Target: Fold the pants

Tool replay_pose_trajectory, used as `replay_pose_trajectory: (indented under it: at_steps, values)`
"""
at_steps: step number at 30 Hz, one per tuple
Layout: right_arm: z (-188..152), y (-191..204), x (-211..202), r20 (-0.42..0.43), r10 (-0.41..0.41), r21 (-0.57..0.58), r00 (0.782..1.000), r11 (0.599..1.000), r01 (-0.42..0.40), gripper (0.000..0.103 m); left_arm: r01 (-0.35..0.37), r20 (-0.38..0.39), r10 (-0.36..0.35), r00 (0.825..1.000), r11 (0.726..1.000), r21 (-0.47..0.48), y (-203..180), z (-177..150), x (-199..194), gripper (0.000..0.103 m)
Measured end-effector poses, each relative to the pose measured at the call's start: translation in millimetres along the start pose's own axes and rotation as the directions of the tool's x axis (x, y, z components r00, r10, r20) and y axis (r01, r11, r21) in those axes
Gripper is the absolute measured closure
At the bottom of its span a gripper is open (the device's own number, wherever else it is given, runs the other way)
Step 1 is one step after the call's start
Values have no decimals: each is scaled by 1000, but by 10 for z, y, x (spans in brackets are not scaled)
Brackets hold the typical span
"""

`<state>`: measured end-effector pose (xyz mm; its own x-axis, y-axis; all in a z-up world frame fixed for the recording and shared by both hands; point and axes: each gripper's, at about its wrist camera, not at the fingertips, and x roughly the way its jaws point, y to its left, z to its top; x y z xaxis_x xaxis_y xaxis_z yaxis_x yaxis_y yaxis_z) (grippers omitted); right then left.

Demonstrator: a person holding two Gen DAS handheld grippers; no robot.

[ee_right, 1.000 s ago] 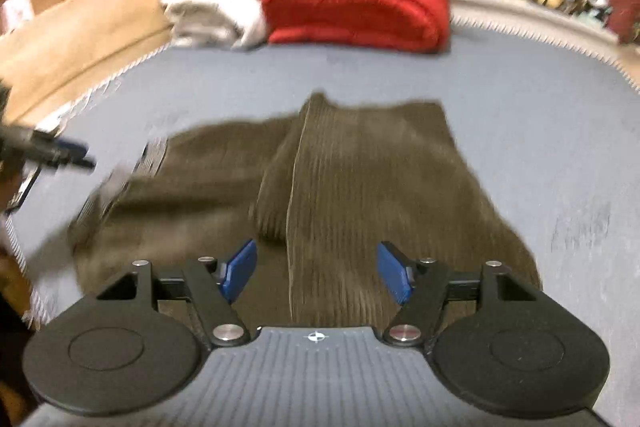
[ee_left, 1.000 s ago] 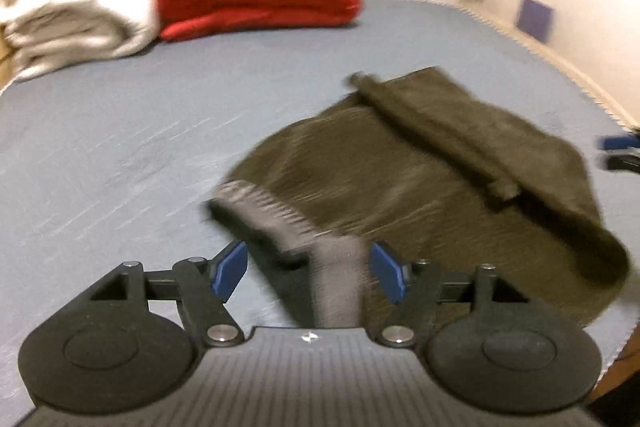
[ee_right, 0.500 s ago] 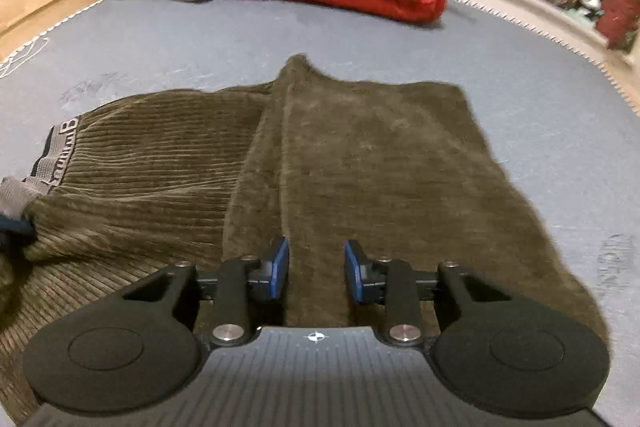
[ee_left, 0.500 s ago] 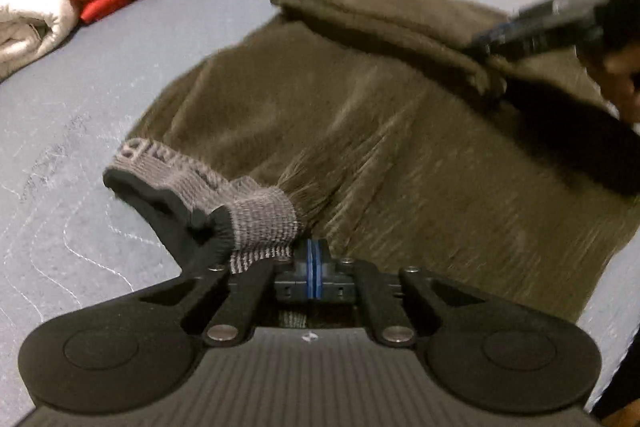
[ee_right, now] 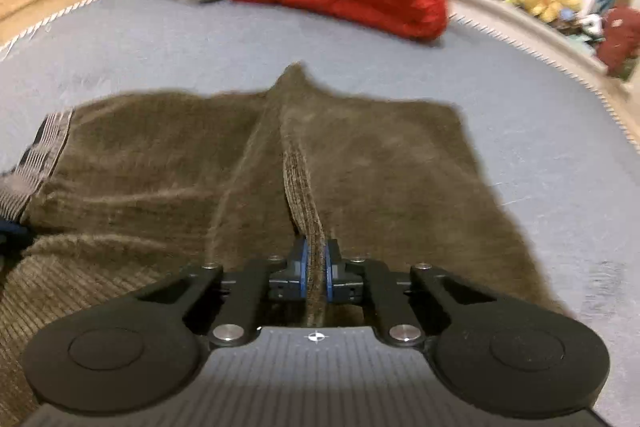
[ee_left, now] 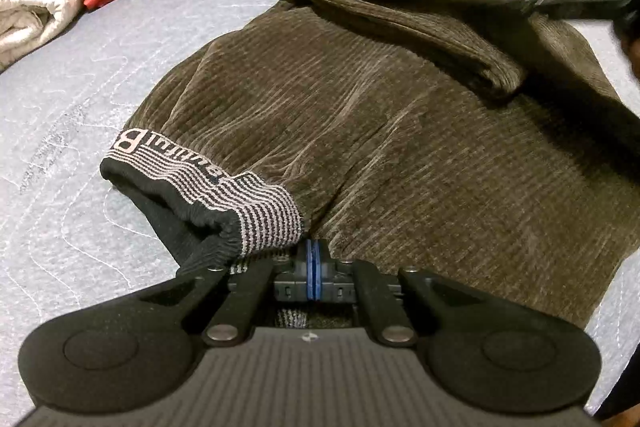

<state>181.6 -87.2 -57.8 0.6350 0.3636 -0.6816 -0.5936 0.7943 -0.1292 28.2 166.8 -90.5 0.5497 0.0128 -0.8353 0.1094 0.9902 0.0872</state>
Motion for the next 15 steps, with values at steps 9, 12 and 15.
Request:
replay_pose_trajectory:
  at_steps: [9,12,15]
  values:
    - [-479,-1276,-1085,-15,-192,217,981,957,191,97,28,5,-28,1000,998,-47,9,55,-120,83]
    - [-1004,-1677,-1288,-148,-230,222,962,940,259,97,76,28,-75,997,996,-40,-60,37,-268,50]
    - [-1568,-1979,-1378,-303,-241,217,922,925,313,97,70,56,-70,996,997,-15,-178,54,-358,50]
